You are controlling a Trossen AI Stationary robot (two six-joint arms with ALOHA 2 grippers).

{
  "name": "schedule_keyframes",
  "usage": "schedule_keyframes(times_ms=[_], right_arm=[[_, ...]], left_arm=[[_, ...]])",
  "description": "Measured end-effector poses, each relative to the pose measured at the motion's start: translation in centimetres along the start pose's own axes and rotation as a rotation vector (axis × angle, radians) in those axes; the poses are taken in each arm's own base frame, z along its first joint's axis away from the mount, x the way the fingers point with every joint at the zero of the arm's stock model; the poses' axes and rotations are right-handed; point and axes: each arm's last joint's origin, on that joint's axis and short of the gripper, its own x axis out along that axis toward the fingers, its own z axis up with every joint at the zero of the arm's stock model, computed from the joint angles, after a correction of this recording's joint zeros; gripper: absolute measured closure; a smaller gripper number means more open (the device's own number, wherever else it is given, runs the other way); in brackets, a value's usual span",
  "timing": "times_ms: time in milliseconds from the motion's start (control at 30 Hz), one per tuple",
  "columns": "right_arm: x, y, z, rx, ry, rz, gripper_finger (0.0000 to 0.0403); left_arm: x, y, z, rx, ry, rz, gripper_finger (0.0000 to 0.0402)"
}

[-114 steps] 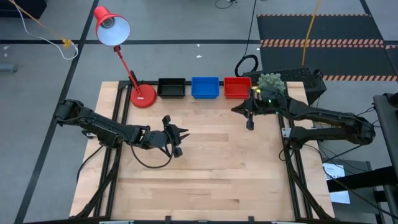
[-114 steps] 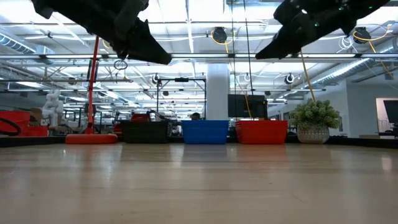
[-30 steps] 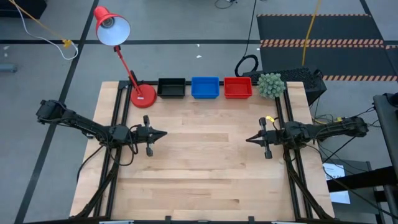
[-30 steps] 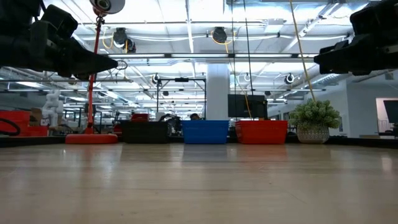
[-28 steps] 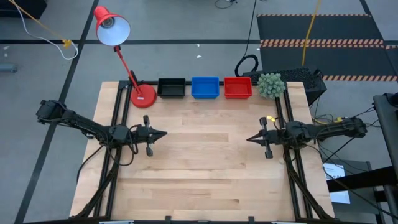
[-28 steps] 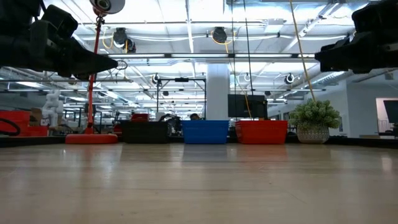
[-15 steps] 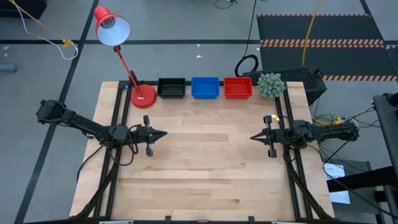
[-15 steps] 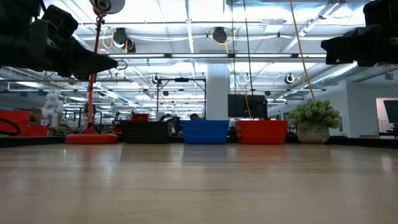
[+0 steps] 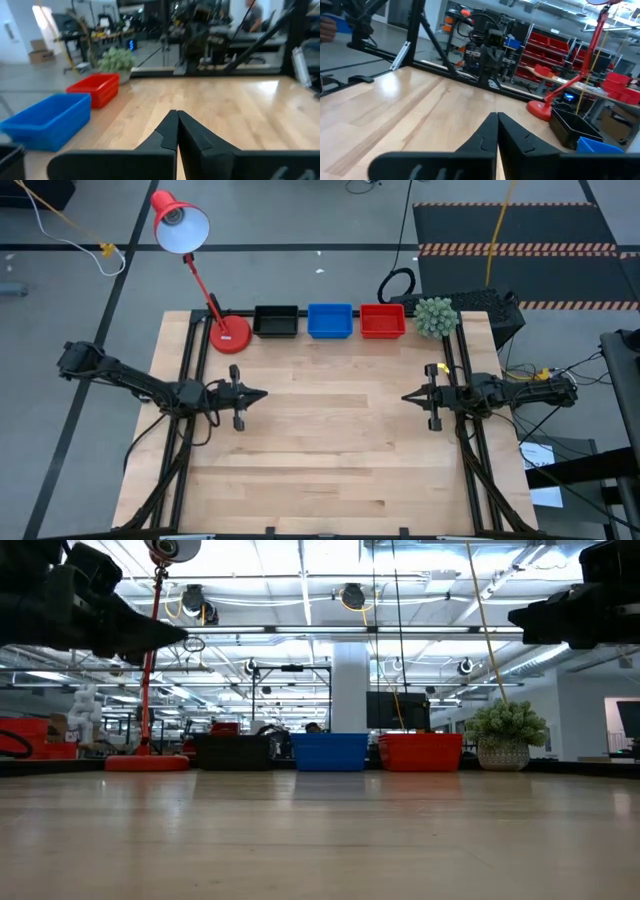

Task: Stack baskets by color
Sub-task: Return to Home Position

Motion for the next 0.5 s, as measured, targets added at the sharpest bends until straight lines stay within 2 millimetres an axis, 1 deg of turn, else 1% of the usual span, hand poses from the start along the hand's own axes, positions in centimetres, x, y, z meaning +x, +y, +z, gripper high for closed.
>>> schedule_keyframes(times_ms=[133, 267, 500], right_arm=[[0.0, 0.0, 0.0, -0.012, 0.003, -0.001, 0.0403], [0.0, 0.0, 0.0, -0.012, -0.003, -0.004, 0.0403], [0.0, 0.0, 0.0, -0.012, -0.003, -0.004, 0.0403]], left_arm=[[-0.5, 0.1, 0.8, 0.02, -0.058, -0.058, 0.0394], [-1.1, 0.3, 1.3, 0.048, -0.084, -0.066, 0.0398], [-1.8, 1.5, 1.9, 0.065, -0.137, -0.105, 0.0396]])
